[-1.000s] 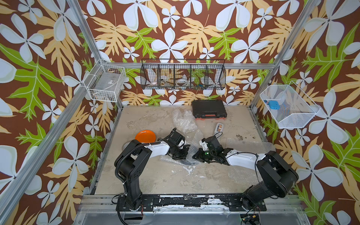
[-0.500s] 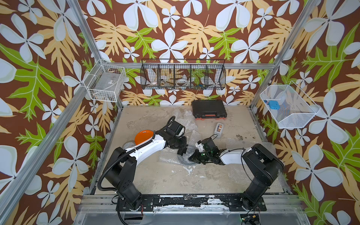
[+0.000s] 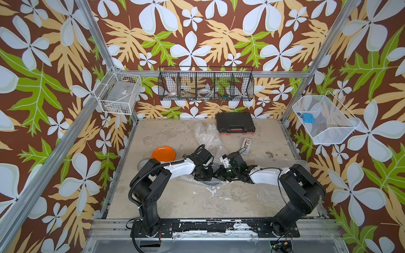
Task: Wrap dinner plates in bubble wrap
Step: Wrap the plate in the bubble wrap.
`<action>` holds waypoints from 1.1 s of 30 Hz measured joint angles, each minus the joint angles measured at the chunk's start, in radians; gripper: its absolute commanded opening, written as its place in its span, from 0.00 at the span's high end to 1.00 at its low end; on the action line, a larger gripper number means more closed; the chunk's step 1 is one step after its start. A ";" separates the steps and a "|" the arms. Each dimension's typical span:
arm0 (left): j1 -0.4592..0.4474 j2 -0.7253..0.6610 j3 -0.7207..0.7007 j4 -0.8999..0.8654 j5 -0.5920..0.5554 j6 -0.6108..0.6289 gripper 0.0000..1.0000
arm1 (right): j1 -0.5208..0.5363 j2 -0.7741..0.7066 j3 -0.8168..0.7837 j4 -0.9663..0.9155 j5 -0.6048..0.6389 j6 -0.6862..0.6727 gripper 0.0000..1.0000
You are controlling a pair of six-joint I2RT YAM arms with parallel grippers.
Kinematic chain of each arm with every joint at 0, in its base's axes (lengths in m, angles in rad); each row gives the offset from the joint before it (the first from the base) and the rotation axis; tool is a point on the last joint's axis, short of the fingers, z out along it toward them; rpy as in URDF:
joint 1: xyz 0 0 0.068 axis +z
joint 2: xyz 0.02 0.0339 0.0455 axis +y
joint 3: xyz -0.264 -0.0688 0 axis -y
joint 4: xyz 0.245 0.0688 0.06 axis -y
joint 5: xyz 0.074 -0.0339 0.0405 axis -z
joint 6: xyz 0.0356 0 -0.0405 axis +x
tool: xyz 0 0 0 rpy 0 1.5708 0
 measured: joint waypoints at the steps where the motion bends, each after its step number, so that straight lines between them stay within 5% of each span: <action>1: 0.000 0.003 -0.004 0.019 0.003 0.003 0.92 | -0.023 -0.017 0.010 -0.018 0.003 -0.018 0.76; 3: 0.000 0.005 -0.011 0.043 0.009 0.013 0.93 | -0.085 -0.045 0.037 -0.068 0.003 -0.069 0.61; 9: 0.002 0.004 -0.021 0.067 0.022 0.019 0.93 | -0.274 -0.014 0.159 -0.192 -0.006 -0.247 0.39; 14: 0.002 0.003 -0.024 0.073 0.024 0.023 0.93 | -0.352 0.109 0.280 -0.261 -0.037 -0.359 0.36; 20: 0.002 -0.001 -0.022 0.066 0.009 0.041 0.93 | -0.356 0.254 0.420 -0.285 -0.080 -0.420 0.41; 26: 0.001 -0.004 -0.021 0.063 0.004 0.051 0.93 | -0.359 0.342 0.511 -0.309 -0.061 -0.456 0.79; 28: 0.000 -0.011 -0.016 0.056 0.000 0.053 0.93 | -0.361 0.338 0.501 -0.314 -0.051 -0.463 0.82; 31: 0.000 -0.019 -0.014 0.053 -0.007 0.063 0.93 | -0.361 0.317 0.460 -0.328 -0.027 -0.468 0.51; 33: 0.000 -0.021 -0.009 0.043 -0.013 0.070 0.93 | -0.363 0.293 0.423 -0.332 -0.014 -0.467 0.40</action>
